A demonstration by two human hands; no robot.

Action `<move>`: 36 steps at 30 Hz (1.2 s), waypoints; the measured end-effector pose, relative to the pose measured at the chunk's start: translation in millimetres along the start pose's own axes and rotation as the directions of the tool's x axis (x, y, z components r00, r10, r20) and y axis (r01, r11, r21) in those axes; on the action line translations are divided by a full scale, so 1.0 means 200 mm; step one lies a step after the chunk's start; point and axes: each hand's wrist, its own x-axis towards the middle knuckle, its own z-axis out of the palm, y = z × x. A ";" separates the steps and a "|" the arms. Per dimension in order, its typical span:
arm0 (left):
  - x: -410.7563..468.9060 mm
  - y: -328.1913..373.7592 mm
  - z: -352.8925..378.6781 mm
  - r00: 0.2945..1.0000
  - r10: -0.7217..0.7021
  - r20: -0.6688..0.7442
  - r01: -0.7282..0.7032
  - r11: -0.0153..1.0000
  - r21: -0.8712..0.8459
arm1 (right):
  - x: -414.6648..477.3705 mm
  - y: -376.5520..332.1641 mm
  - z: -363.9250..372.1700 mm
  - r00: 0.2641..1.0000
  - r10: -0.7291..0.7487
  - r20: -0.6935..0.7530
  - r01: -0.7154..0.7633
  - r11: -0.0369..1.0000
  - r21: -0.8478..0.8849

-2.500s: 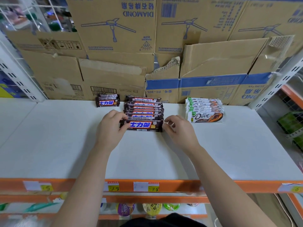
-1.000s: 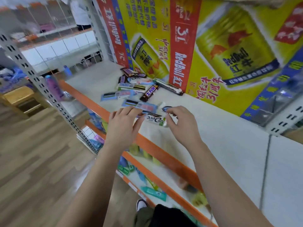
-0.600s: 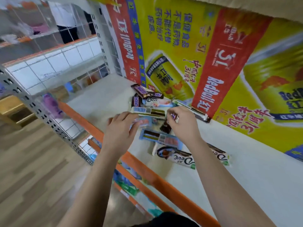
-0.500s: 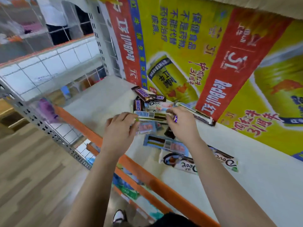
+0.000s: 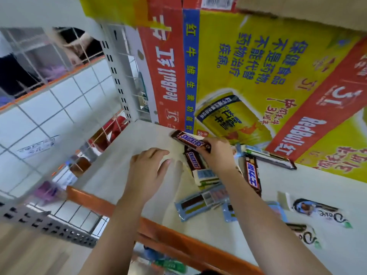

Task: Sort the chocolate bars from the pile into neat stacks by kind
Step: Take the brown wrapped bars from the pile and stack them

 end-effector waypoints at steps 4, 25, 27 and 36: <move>0.08 -0.08 0.01 0.997 0.063 0.036 -0.062 0.998 -0.026 | 0.02 -0.01 0.02 0.998 0.064 0.025 -0.062 0.996 -0.062; 0.51 0.15 0.32 0.944 0.188 0.271 -0.184 0.982 -0.042 | -0.45 0.29 -0.33 0.836 0.492 -0.243 -0.450 0.868 0.209; 0.53 0.16 0.33 0.948 0.173 0.266 -0.155 0.984 -0.087 | -0.49 0.30 -0.34 0.838 0.477 -0.265 -0.435 0.877 0.206; 0.51 0.19 0.27 0.952 0.230 0.201 -0.162 0.938 -0.306 | -0.55 0.34 -0.34 0.778 0.543 -0.317 -0.492 0.840 0.230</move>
